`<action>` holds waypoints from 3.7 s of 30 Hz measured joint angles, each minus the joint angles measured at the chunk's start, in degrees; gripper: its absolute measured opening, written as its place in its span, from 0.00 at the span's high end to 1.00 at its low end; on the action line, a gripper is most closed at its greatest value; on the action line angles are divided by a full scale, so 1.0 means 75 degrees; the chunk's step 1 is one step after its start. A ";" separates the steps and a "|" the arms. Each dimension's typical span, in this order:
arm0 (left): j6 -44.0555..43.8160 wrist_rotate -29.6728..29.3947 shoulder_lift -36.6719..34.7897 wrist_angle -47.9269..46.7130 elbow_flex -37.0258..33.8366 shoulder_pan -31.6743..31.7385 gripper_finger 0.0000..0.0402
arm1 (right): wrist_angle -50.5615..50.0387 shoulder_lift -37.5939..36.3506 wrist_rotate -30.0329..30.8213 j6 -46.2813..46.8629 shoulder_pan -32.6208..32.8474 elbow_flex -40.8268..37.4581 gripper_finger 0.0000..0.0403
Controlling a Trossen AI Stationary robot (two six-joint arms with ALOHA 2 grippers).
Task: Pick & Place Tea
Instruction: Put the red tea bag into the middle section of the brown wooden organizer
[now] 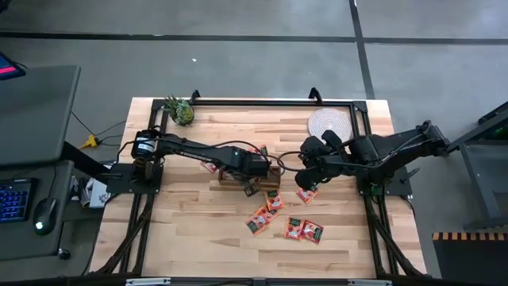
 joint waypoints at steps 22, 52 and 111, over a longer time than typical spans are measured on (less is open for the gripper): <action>0.0338 -0.0822 -0.3056 -0.0779 -0.0323 0.1053 1.00 | 0.0055 -0.0109 -0.0208 -0.0017 -0.0122 0.0000 1.00; -0.2722 0.1280 -0.5610 0.1436 -0.6514 0.2825 1.00 | 0.0717 -0.0204 -0.0776 -0.1005 -0.0927 0.0000 1.00; -0.2234 0.5006 -0.5613 0.4713 -0.8931 0.5803 0.38 | 0.1049 -0.0198 -0.0891 -0.1096 -0.0927 0.0000 1.00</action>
